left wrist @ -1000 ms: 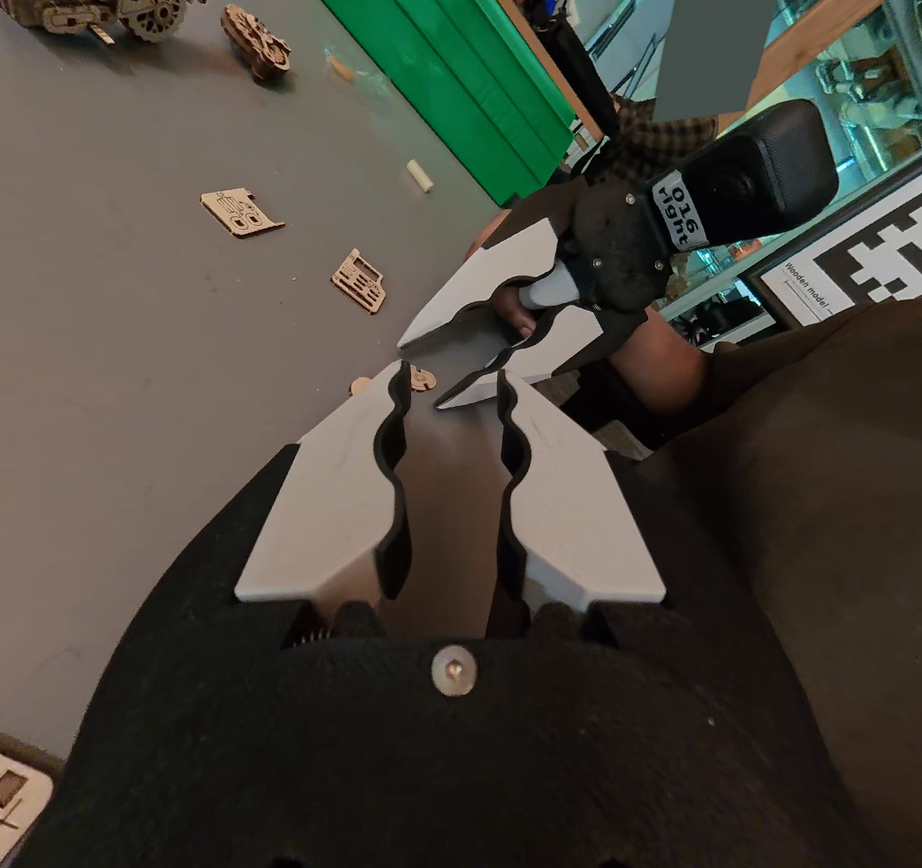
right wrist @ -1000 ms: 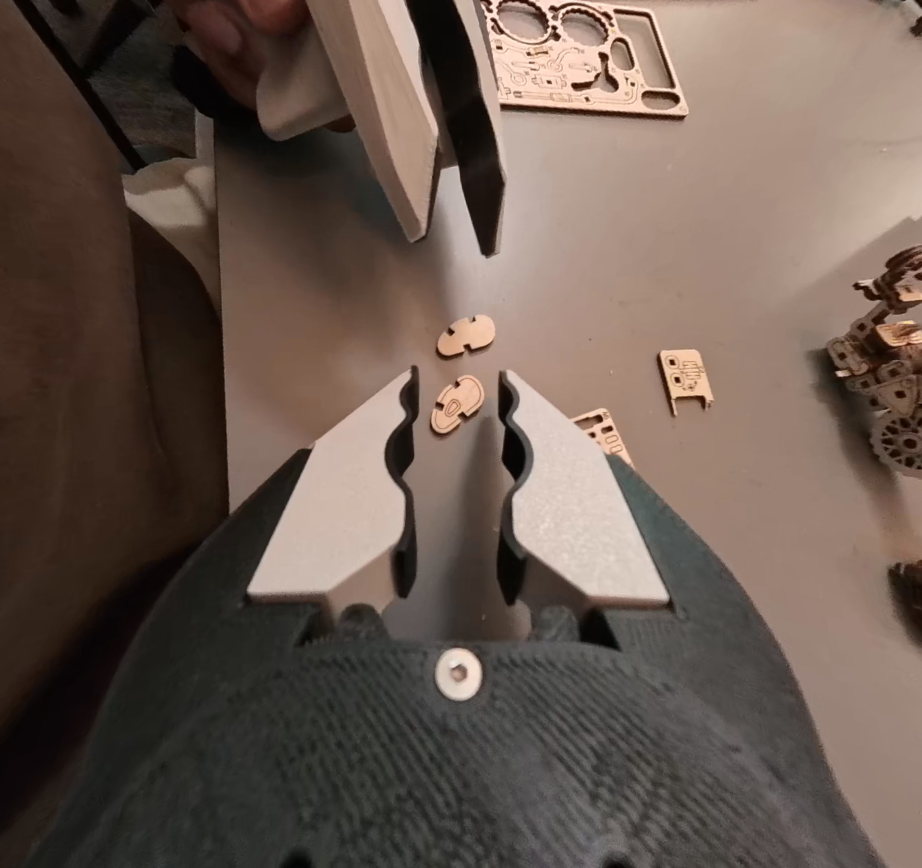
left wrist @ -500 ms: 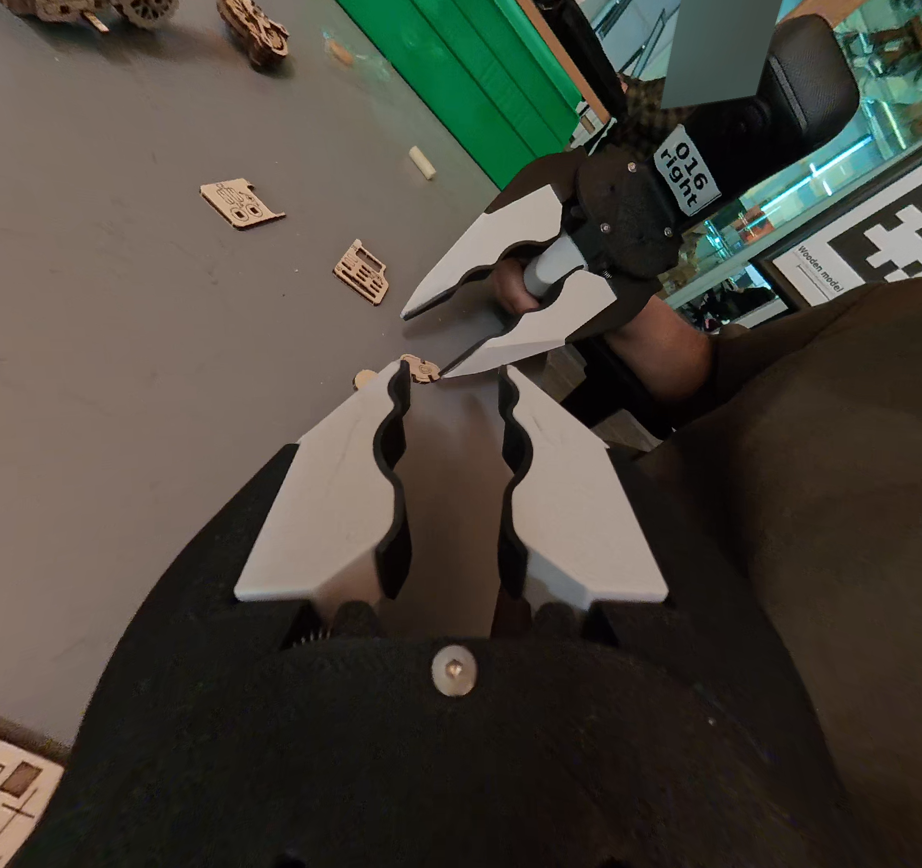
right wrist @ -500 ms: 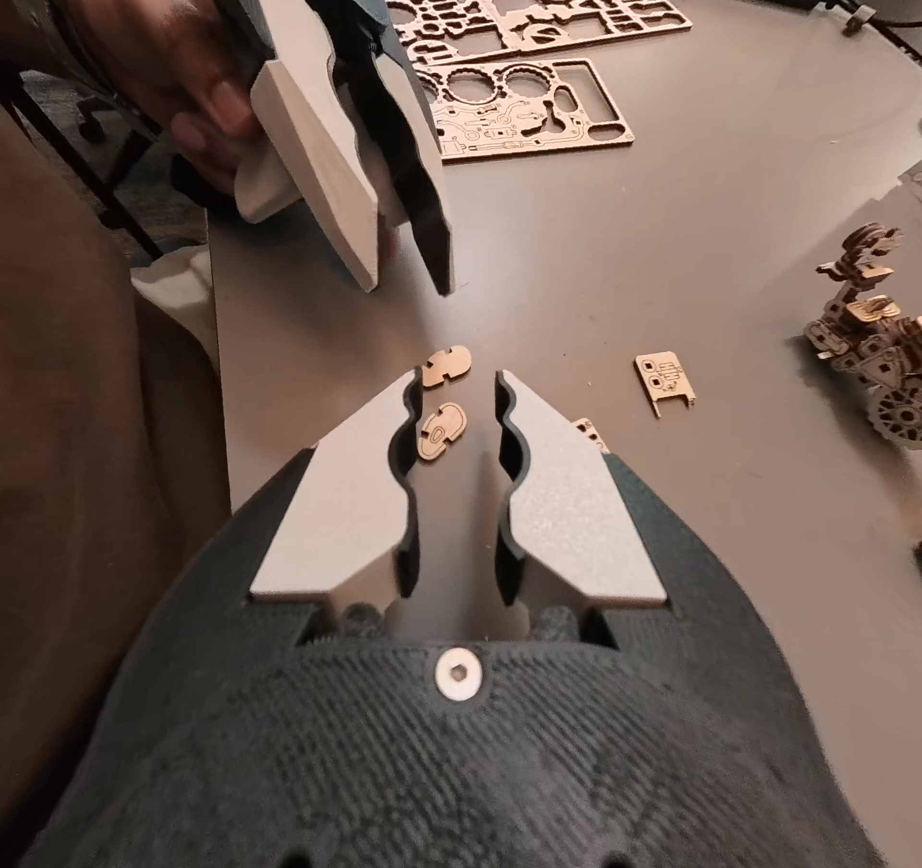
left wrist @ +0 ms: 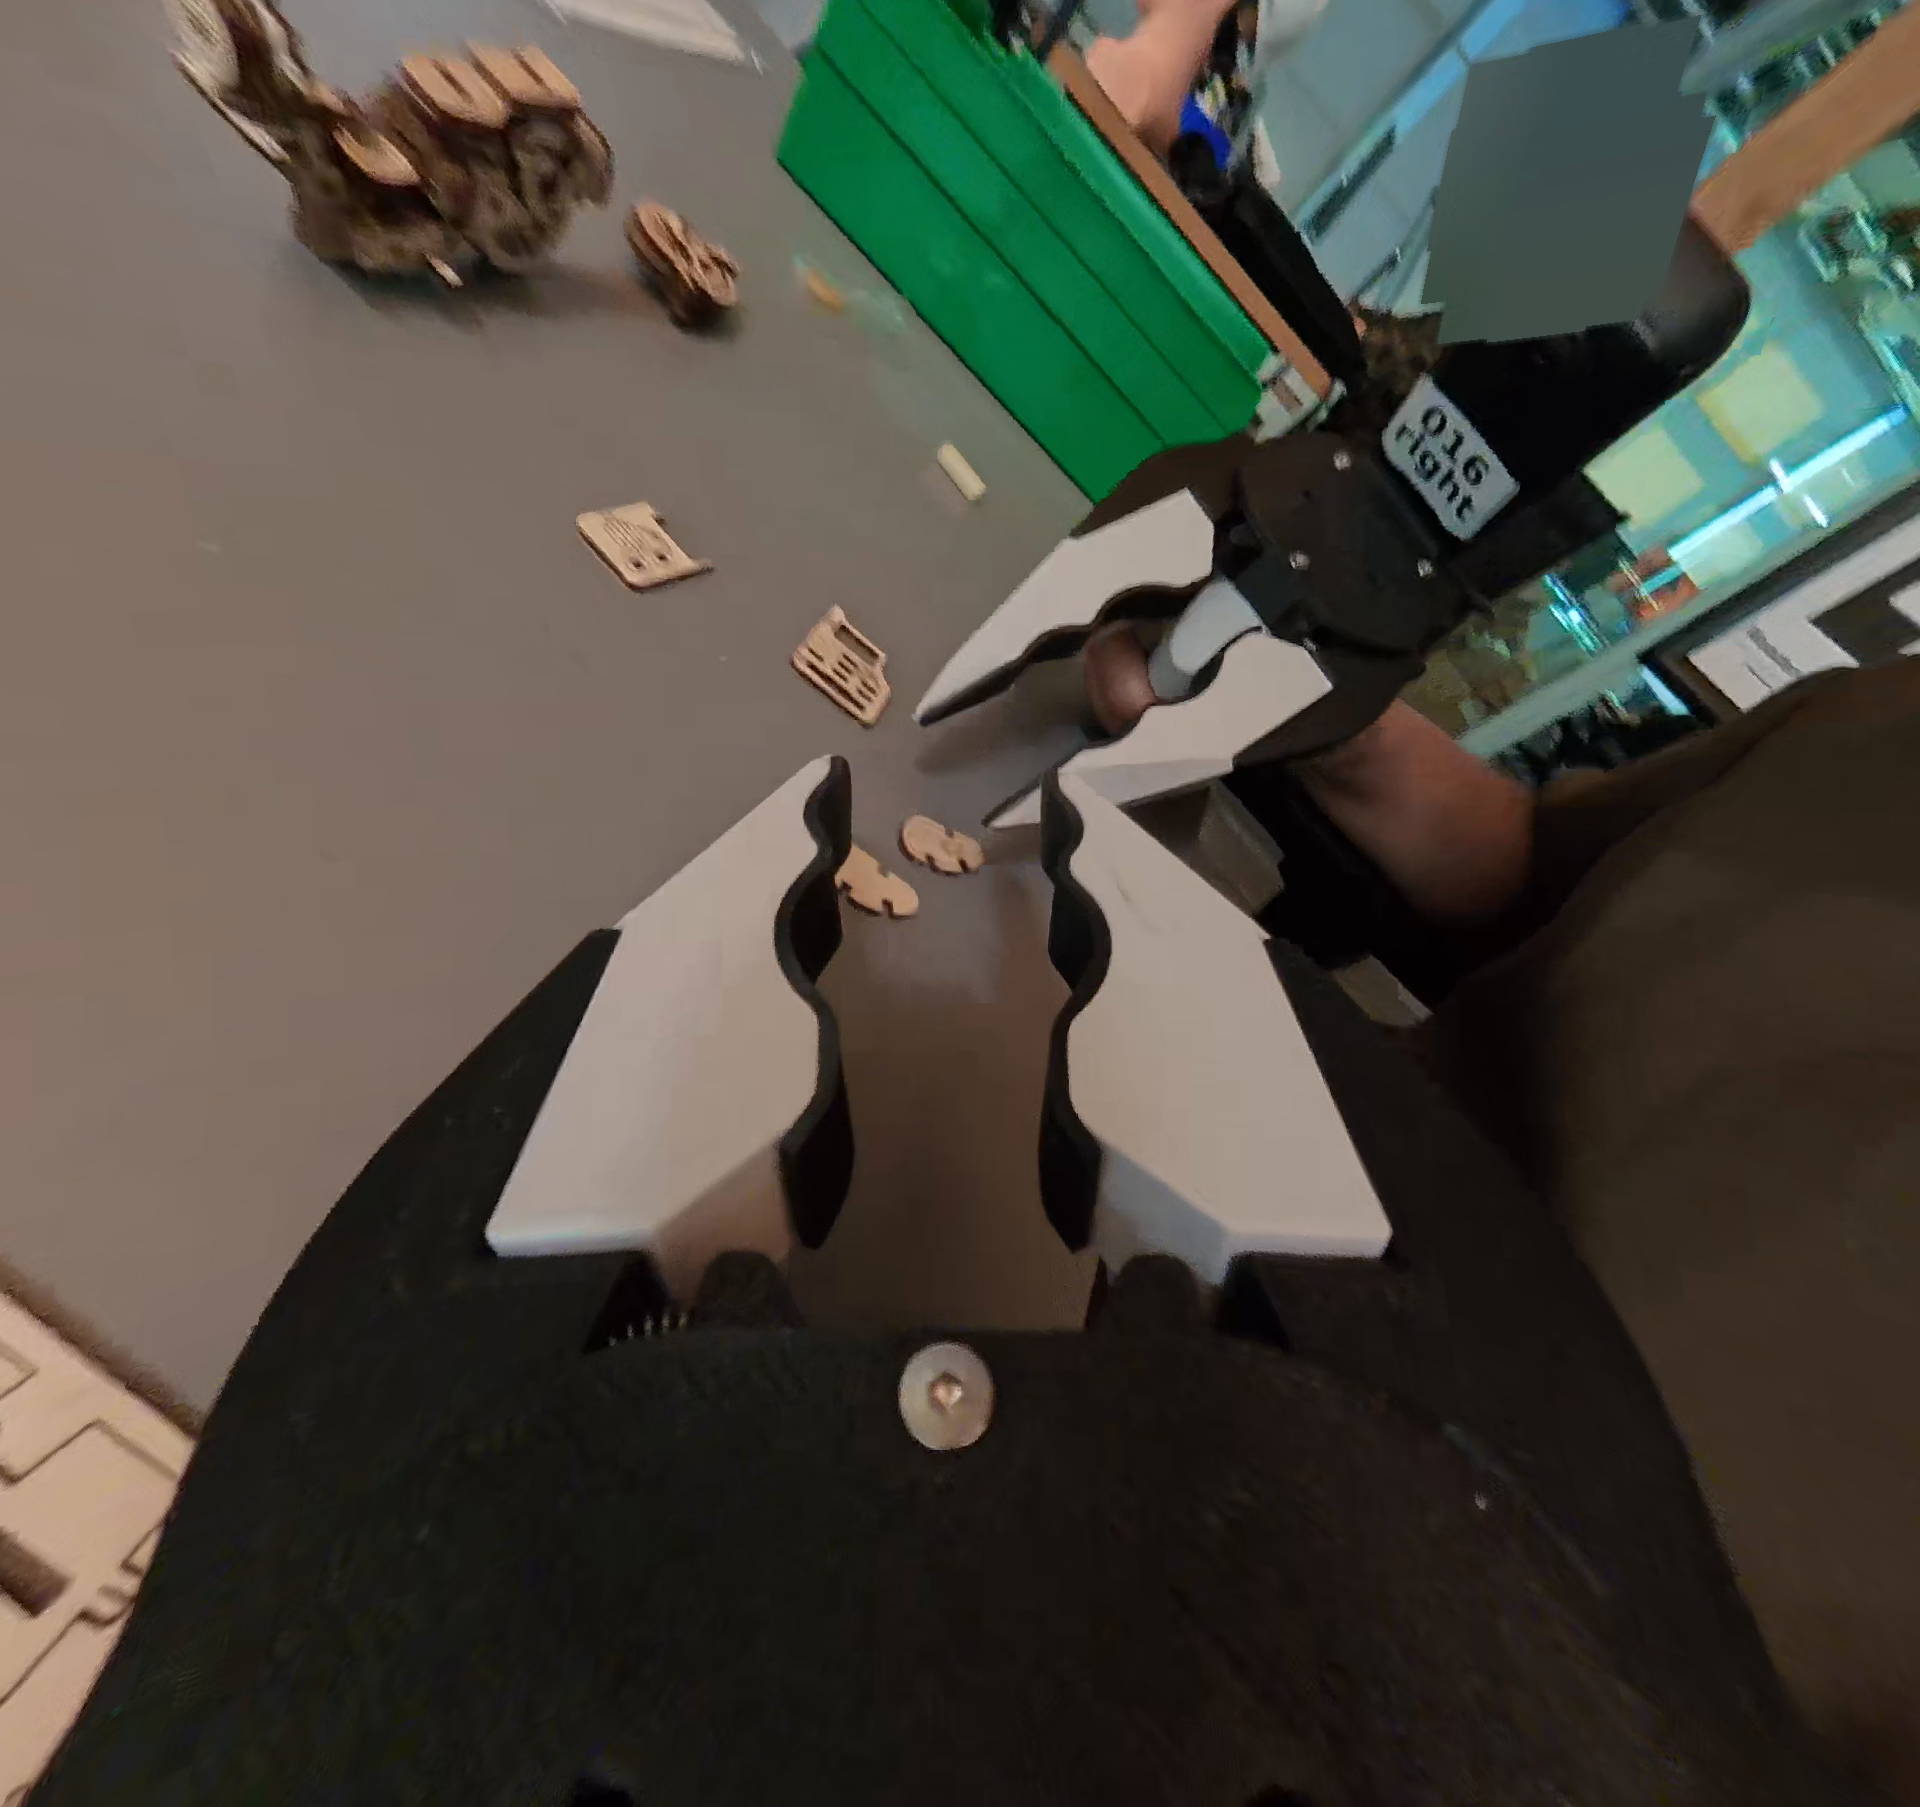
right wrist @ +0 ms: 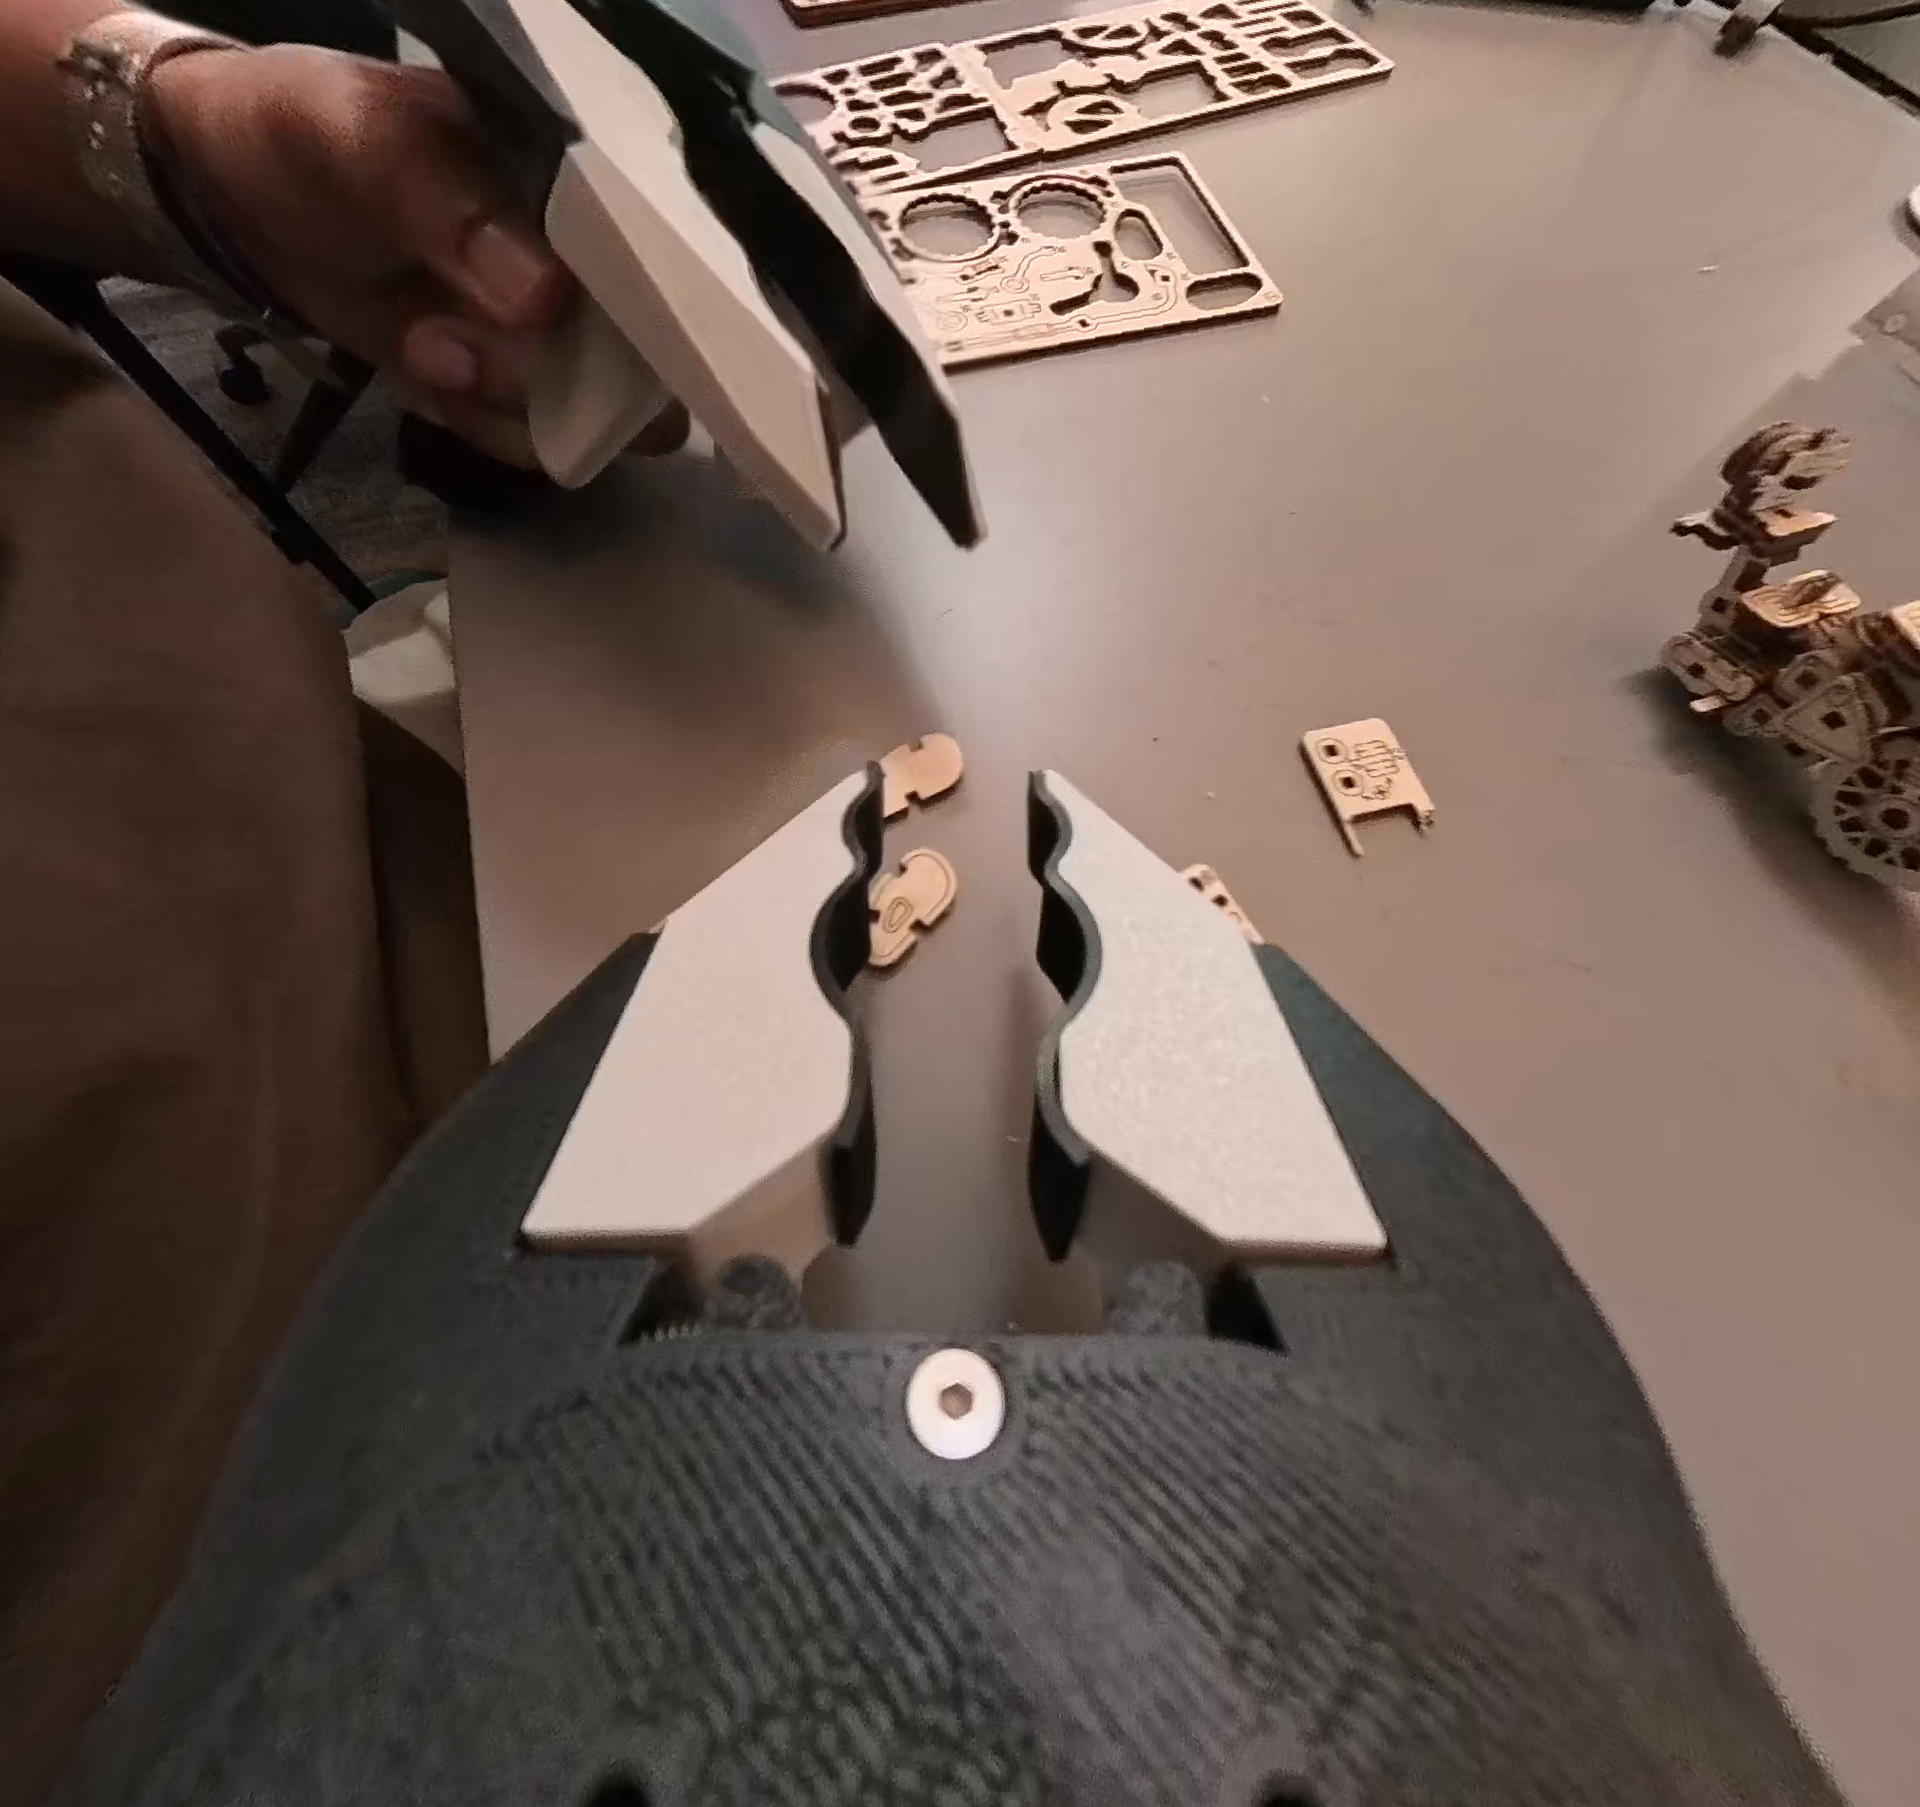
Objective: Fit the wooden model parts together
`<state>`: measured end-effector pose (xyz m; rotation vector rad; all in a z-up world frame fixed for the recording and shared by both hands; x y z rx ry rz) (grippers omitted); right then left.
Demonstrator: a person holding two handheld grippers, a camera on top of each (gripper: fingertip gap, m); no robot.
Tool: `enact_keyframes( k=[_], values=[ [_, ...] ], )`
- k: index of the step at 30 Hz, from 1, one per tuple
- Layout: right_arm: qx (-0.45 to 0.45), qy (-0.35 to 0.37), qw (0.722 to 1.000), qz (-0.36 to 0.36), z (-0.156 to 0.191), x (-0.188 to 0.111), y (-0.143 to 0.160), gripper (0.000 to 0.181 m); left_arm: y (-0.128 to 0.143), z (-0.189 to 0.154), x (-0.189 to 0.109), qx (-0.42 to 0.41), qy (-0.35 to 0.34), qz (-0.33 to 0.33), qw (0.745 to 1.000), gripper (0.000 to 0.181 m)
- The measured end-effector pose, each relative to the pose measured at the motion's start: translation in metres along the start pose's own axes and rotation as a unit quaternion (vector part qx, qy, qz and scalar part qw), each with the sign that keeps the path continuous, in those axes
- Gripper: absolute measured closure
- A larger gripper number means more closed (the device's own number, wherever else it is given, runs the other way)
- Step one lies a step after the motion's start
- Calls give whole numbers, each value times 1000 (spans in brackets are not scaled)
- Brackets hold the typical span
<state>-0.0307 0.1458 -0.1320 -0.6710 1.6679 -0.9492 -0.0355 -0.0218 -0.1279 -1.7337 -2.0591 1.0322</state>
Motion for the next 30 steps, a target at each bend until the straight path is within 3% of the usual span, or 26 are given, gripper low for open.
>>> enact_keyframes(
  k=[4, 7, 12, 15, 24, 30],
  values=[
    [21, 37, 999, -23, -10, -6, -2, 151, -5, 4, -5, 6, -23, -15, 1000, 159],
    [31, 74, 996, -38, -18, -14, -3, 155, -5, 7, -5, 2, -37, -15, 999, 181],
    [1, 179, 984, -13, -31, -24, 4, 181, -7, 4, -5, 58, -86, -33, 994, 181],
    [3, 216, 976, -16, -34, -27, 7, 181, -8, 2, -6, 72, -101, -40, 991, 181],
    [154, 231, 960, -34, -46, -29, 6, 181, -11, 8, -13, 57, -135, -74, 986, 181],
    [124, 281, 952, 0, -47, -32, 7, 181, -11, 2, -12, 90, -139, -82, 983, 181]
  ],
)
Point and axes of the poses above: each gripper's, where its closed fingertips meet, x out along the fingers, y out of its underside, z = x × y across the jaws, the point moved 8 cm from there along -x, back along the fingers, and after that the axes turned 8 degrees about -x, right-handed, at the moved point
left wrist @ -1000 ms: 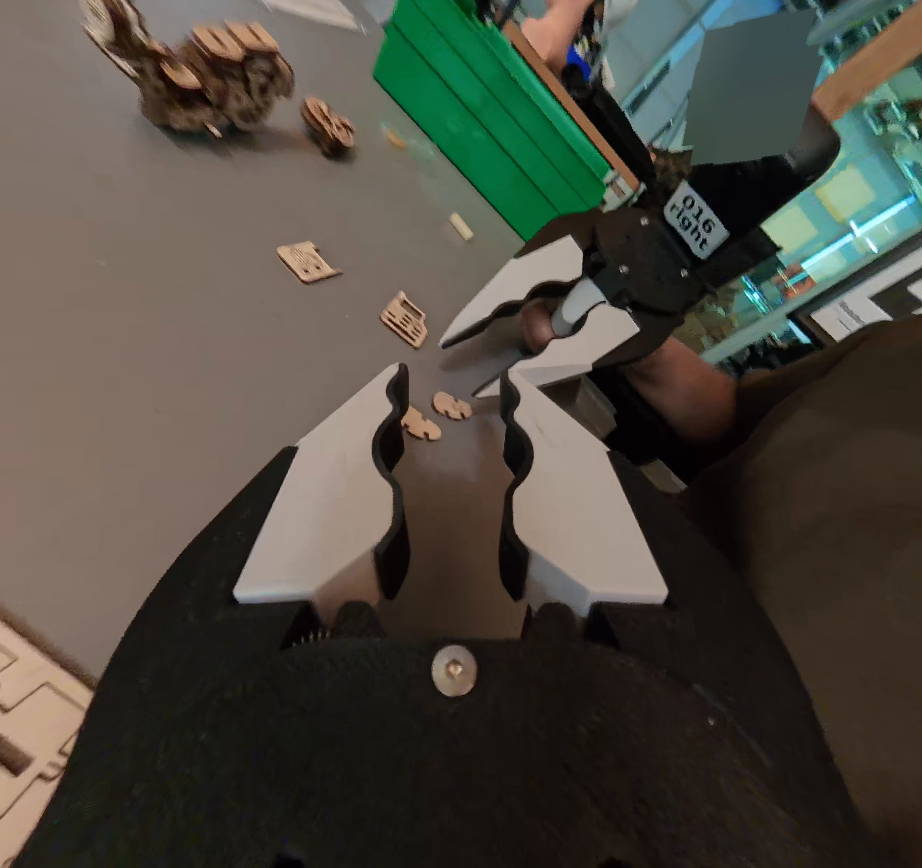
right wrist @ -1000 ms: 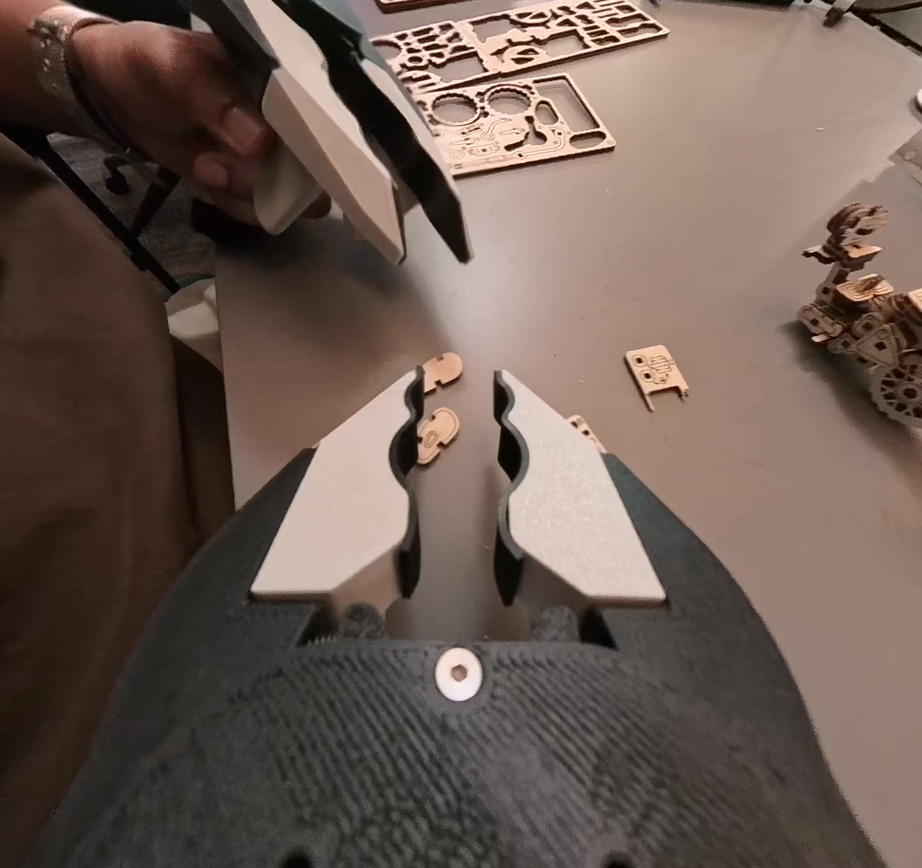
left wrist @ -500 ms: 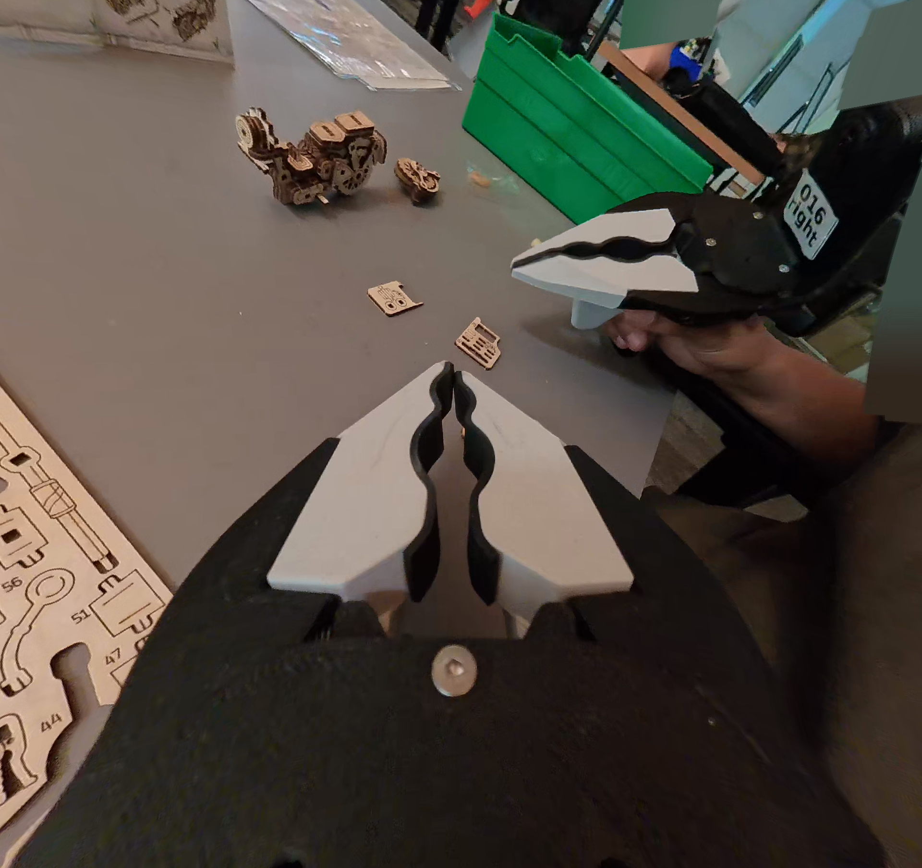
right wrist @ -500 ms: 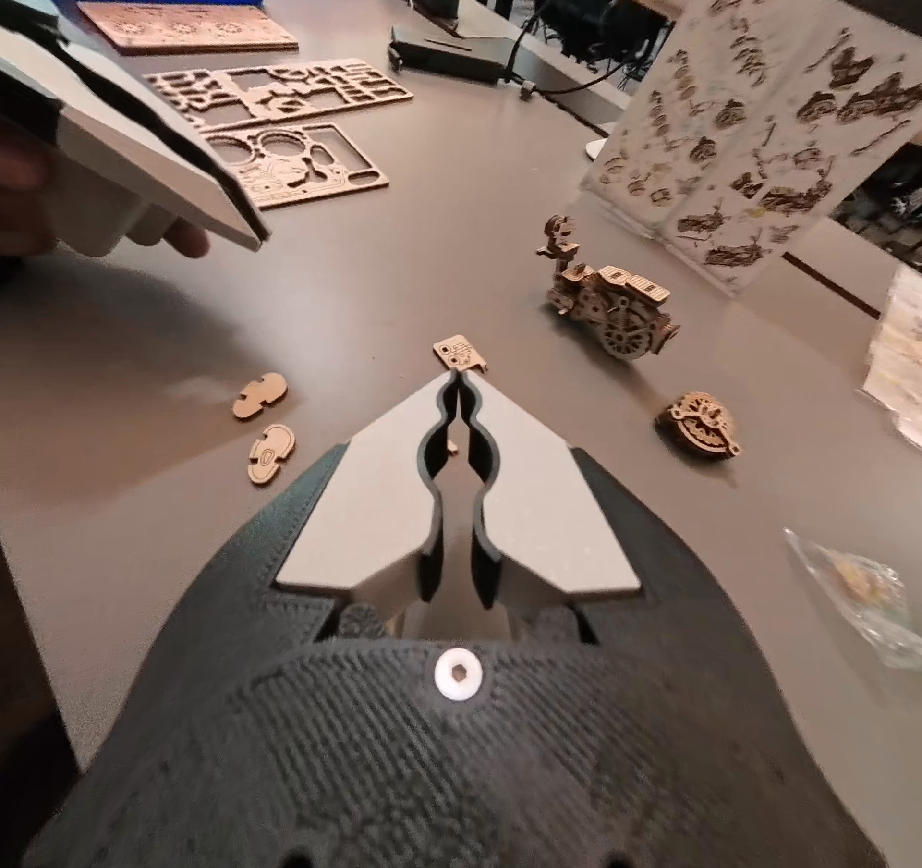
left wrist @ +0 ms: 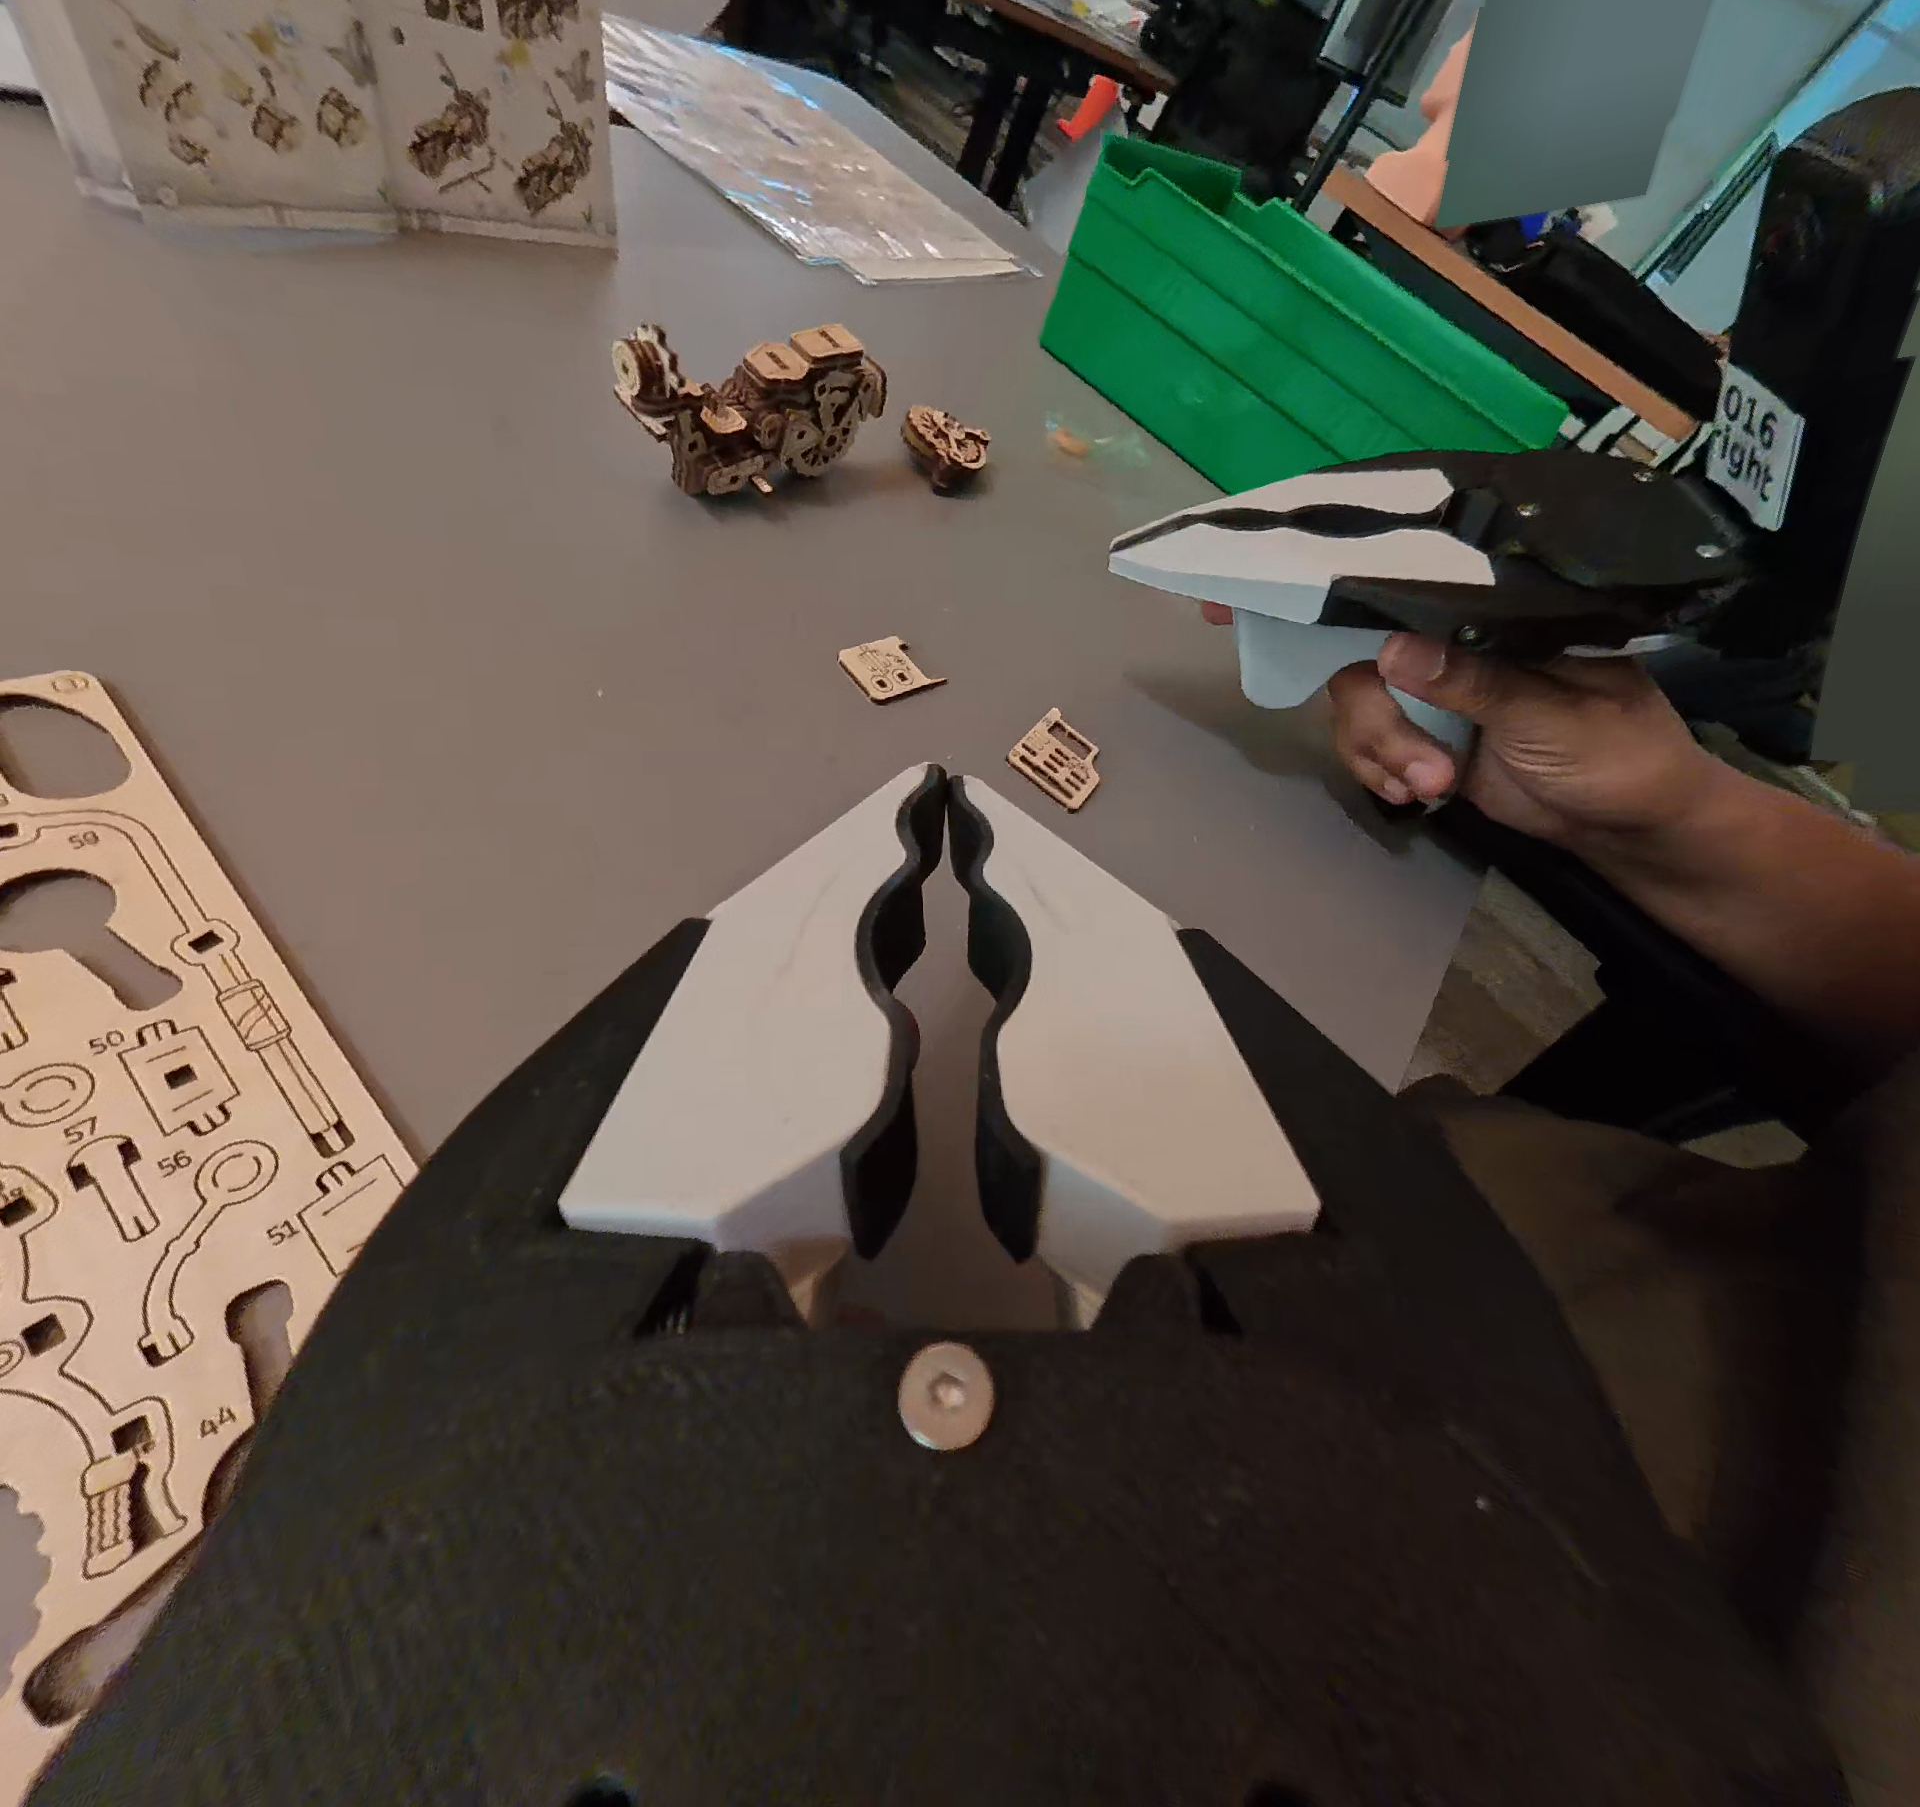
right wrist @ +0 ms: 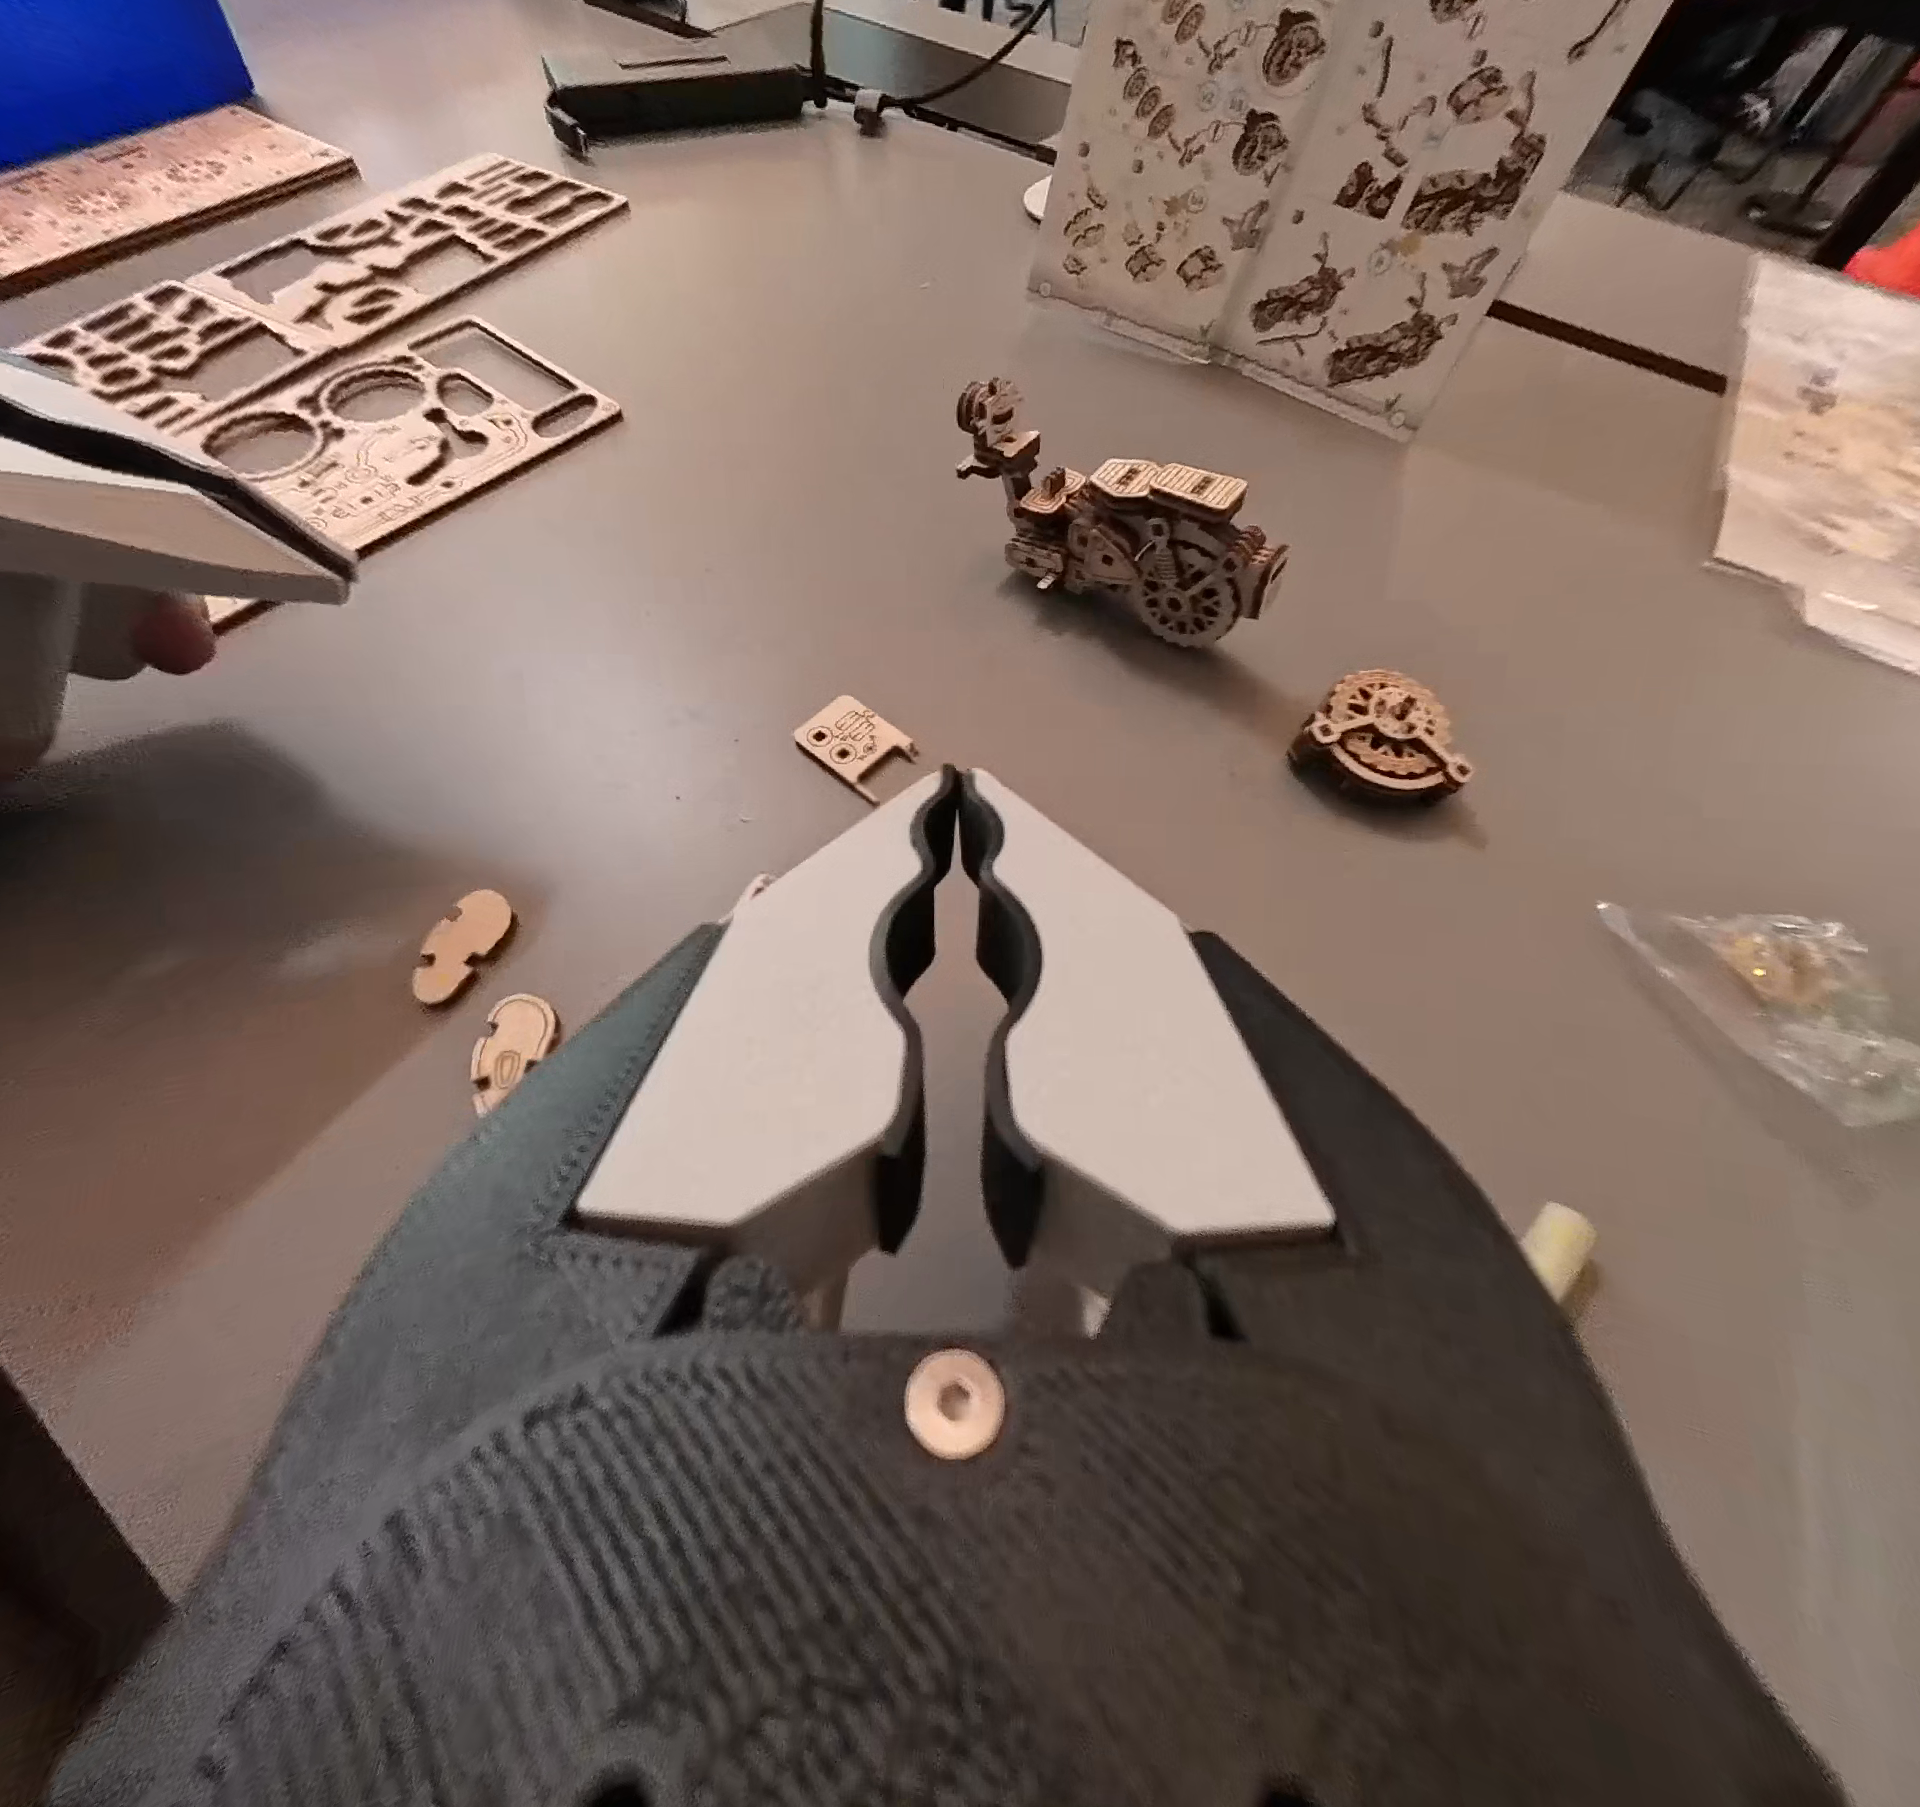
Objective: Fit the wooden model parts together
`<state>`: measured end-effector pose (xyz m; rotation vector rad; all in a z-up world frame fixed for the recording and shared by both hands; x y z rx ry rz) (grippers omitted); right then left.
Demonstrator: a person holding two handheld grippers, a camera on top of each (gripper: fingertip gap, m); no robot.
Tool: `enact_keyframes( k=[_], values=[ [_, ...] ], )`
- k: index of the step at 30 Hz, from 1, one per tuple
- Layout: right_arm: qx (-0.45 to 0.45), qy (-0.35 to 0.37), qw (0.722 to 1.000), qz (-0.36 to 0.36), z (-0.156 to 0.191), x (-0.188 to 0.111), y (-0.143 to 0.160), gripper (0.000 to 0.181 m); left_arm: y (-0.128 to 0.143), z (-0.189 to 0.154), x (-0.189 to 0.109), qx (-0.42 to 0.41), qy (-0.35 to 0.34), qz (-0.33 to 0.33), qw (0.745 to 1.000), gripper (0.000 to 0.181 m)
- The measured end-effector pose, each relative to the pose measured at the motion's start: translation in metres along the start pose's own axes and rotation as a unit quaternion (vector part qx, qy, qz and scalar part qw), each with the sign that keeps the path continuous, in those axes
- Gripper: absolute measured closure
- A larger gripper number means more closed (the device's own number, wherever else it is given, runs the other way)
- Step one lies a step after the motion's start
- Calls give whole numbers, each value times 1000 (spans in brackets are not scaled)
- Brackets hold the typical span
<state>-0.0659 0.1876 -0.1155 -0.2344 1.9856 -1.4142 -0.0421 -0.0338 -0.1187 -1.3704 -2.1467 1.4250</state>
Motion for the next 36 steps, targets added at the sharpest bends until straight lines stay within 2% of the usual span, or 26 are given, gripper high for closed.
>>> enact_keyframes(
  k=[5, 15, 21, 27, 33, 36],
  values=[
    [8, -16, 1000, -8, 10, -5, -3, 181, 1, -7, -2, 33, -4, -10, 999, 181],
    [22, -33, 999, -25, 12, -26, 4, 181, -5, -4, 15, 32, -2, 1, 999, 181],
    [11, -48, 999, -8, 15, -23, 10, 181, -5, -4, 15, 33, -2, 4, 999, 177],
    [28, -69, 997, -4, 15, -22, 12, 181, -4, -7, 16, 41, 17, 9, 999, 166],
    [50, -100, 994, -2, 13, -22, 14, 179, -2, -16, 16, 21, 70, 25, 997, 146],
    [57, -111, 992, 0, 13, -21, 16, 177, 2, -18, 18, 24, 68, 37, 997, 142]
  ],
)
Point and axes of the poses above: each gripper's, where its closed fingertips meet, x out along the fingers, y out of its underside, z = x × y across the jaws, the point moved 8 cm from there along -x, back along the fingers, and after that the axes turned 8 degrees about -x, right-handed, at the moved point
